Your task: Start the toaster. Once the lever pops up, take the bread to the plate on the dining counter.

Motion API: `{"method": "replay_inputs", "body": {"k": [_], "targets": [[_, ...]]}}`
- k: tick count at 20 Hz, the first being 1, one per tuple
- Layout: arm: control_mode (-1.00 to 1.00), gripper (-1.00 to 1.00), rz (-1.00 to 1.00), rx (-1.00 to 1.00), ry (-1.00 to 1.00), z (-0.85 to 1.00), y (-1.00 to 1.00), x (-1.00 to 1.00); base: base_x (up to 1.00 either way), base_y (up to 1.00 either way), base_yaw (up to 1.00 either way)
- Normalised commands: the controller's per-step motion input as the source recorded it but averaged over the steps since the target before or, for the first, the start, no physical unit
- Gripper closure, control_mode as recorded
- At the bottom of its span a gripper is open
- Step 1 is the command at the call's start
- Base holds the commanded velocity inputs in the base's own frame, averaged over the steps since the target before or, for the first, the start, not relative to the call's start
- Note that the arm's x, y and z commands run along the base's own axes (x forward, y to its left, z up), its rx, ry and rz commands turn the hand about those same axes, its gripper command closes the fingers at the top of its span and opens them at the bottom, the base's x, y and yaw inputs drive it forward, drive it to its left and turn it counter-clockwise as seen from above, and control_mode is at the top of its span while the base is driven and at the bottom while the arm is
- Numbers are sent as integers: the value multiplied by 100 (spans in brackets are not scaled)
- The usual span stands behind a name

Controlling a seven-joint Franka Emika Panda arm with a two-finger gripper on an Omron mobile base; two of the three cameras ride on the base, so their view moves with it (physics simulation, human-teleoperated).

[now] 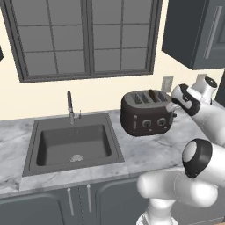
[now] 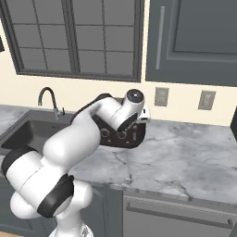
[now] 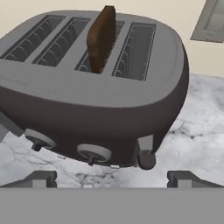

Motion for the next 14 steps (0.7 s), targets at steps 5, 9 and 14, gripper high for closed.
{"method": "replay_inputs", "body": {"k": [5, 9, 14], "targets": [[-100, -100, 0, 0, 0, -25, 0, 6, 0, 0, 0], [-100, -100, 0, 0, 0, -7, 0, 14, 0, 0, 0], [-100, -100, 0, 0, 0, -4, 0, 20, 0, 0, 0]]}}
